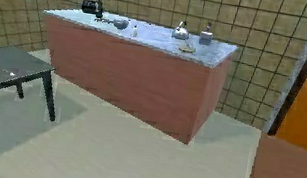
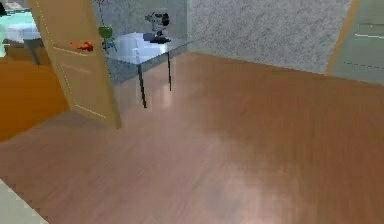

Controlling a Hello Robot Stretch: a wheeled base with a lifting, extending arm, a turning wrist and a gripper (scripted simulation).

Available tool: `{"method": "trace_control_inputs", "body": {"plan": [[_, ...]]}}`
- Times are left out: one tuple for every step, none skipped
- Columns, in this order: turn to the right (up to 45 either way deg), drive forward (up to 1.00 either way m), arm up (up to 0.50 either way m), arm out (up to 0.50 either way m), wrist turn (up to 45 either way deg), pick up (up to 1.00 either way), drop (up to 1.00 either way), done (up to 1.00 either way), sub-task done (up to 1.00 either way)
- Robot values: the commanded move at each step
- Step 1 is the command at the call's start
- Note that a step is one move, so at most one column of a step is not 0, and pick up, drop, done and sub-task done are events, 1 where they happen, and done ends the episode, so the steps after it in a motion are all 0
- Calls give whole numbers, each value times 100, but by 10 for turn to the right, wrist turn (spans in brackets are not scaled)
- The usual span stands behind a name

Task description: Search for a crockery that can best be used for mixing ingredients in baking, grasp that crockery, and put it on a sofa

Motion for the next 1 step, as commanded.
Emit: {"method": "trace_control_inputs", "body": {"plan": [[-90, 0, 0, 0, 0, 0, 0, 0, 0]]}}
